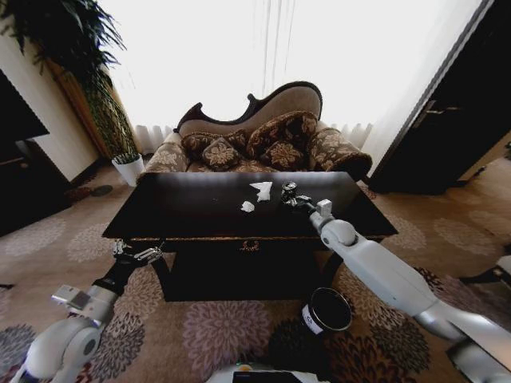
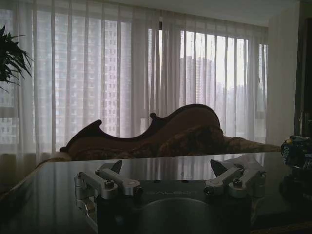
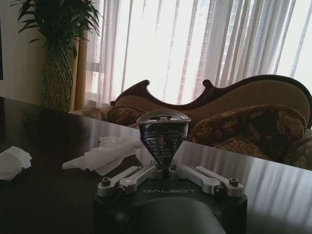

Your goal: Move to the front of the table and place the trash on the table into the trash bin.

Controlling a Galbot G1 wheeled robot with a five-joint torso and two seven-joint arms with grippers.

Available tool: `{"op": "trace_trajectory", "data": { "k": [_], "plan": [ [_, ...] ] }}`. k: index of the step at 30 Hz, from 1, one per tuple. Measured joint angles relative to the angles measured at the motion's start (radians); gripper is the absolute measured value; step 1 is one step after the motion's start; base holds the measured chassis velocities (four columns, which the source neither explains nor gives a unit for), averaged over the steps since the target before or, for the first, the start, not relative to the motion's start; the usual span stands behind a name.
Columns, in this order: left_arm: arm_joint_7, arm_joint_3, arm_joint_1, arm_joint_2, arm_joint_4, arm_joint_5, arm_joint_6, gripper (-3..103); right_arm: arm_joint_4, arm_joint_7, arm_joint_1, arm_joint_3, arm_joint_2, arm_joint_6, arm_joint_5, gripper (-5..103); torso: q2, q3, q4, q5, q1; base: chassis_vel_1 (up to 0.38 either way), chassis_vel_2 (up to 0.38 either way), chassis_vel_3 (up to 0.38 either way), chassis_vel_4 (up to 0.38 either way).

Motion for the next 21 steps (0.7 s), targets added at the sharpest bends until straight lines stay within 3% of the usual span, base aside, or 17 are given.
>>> {"op": "trace_trajectory", "data": {
  "k": [11,13,21],
  "plan": [
    [0.0,0.0,0.0,0.0,0.0,0.0,0.0,100,0.167,0.019,-0.222,0.219,-0.049,-0.013,0.046,0,0.0,0.0,0.0001,0.0001,0.0,0.0,0.0,0.0,0.0],
    [0.0,0.0,0.0,0.0,0.0,0.0,0.0,100,0.223,0.019,-0.334,0.321,-0.061,-0.015,0.058,0,0.0,0.0,-0.0004,0.0,0.0,0.0,0.0,0.0,0.0],
    [0.0,0.0,0.0,0.0,0.0,0.0,0.0,100,0.292,0.02,-0.531,0.502,-0.023,0.003,0.054,0,0.0,0.0,0.0001,-0.0001,0.0,0.0,0.0,0.0,0.0]
  ]
}}
